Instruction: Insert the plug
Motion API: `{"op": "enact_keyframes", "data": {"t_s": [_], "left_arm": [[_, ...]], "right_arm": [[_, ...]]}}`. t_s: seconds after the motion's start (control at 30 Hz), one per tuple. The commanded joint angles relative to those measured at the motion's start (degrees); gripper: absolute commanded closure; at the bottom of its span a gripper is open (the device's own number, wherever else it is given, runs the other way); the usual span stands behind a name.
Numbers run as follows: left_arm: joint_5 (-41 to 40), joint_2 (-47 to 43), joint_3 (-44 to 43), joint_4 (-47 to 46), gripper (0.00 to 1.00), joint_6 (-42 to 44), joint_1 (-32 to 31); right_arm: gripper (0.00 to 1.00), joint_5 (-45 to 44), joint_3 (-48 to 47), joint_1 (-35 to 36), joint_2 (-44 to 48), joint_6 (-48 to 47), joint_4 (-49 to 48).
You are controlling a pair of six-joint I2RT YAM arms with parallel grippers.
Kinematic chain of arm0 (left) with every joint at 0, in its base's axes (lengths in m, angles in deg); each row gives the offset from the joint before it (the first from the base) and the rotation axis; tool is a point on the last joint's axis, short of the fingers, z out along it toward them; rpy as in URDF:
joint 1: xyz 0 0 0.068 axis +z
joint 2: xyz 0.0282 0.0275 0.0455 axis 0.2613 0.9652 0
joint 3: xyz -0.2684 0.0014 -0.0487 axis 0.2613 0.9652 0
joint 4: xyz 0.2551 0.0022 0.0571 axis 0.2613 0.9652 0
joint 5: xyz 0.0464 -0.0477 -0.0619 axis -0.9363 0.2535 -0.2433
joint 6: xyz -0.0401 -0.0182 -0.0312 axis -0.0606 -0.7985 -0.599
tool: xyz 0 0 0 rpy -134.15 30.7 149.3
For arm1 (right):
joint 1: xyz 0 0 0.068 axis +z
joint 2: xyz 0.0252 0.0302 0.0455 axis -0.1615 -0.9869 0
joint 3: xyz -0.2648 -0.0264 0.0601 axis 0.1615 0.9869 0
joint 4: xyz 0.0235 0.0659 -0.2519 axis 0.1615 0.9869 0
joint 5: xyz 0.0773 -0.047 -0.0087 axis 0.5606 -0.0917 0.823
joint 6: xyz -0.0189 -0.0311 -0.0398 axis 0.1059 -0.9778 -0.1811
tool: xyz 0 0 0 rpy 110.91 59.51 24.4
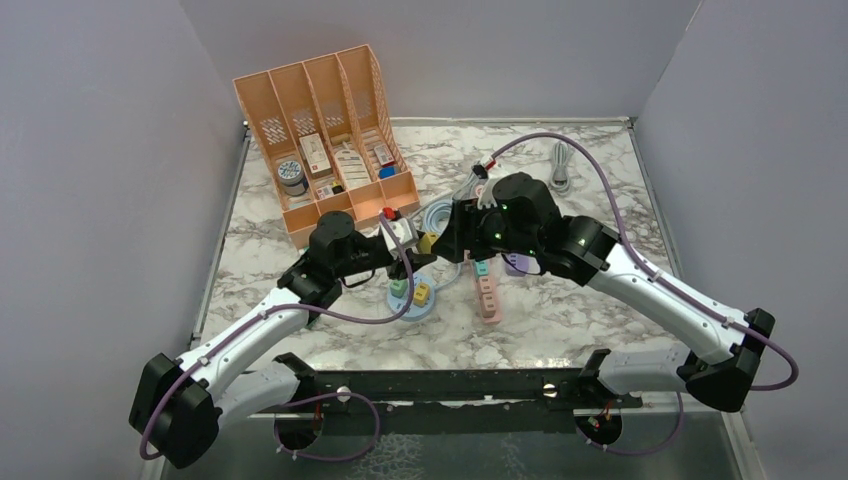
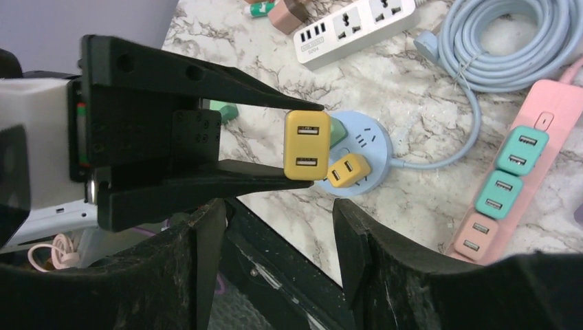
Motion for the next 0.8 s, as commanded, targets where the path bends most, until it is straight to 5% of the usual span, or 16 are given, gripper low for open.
{"op": "enact_keyframes", "data": {"t_s": [0.0,0.77], "left_arm": [[9.86,-0.83,-1.21,-4.30,0.70,12.02,-0.06],[13.74,-2.33,-1.43,1.67,0.68,18.75,-0.70]], "right_arm": [[0.42,-0.37,-0.85,-0.24,-0.85,3.96,3.52],[0.52,1.17,2.99,-0.22,-5.39,11.82,-3.35]]}}
